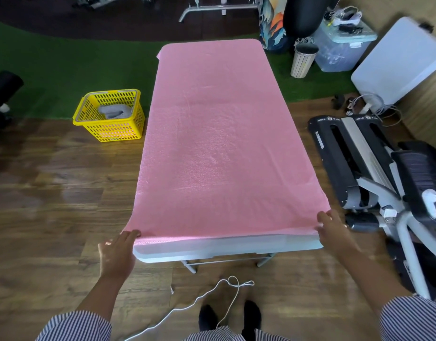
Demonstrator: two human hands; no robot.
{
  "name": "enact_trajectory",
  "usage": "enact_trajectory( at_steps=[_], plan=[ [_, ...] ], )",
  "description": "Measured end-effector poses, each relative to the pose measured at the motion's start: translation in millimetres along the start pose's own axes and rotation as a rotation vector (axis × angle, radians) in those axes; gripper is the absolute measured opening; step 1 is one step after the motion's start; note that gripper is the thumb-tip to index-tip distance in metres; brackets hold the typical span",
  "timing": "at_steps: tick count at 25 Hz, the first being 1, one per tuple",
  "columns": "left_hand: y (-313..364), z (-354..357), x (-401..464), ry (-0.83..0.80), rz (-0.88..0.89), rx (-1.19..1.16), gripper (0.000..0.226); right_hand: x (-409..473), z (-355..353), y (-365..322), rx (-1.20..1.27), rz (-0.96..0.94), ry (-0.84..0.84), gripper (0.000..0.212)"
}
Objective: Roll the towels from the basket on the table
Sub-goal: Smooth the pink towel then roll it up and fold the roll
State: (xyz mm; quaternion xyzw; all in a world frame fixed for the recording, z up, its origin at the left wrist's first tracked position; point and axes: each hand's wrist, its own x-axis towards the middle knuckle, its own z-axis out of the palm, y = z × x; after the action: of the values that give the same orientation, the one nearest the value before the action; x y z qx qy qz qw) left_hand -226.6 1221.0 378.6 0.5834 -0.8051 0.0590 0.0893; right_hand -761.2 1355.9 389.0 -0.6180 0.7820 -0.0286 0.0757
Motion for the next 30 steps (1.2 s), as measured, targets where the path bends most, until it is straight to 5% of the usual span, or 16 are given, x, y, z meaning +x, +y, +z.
enact_trajectory(
  at_steps=[3, 9, 13, 16, 21, 26, 30],
  plan=[
    [6, -2, 1, 0.029, -0.01, 0.027, 0.046, -2, -5, -11, 0.056, -0.009, 0.046, 0.033],
    [13, 3, -5, 0.098, 0.074, -0.108, 0.036, -16, 0, -13, 0.169, 0.143, 0.019, 0.019],
    [8, 6, -4, 0.039, 0.131, -0.113, 0.031, -13, 5, -6, 0.051, 0.012, 0.047, 0.028],
    [9, 4, -4, 0.037, 0.087, -0.163, 0.016, -9, 16, 2, 0.159, 0.174, 0.03, 0.029],
    [18, 2, -9, -0.032, -0.032, -0.138, 0.049, -17, 13, -1, 0.114, 0.073, 0.0, 0.045],
    [-6, -2, -7, -0.067, 0.155, 0.05, 0.046, -13, 13, 3, 0.199, 0.106, 0.06, 0.025],
    [10, 0, -3, -0.004, 0.06, 0.063, 0.042, -10, 10, -6, 0.205, 0.137, 0.075, 0.016]
  ],
)
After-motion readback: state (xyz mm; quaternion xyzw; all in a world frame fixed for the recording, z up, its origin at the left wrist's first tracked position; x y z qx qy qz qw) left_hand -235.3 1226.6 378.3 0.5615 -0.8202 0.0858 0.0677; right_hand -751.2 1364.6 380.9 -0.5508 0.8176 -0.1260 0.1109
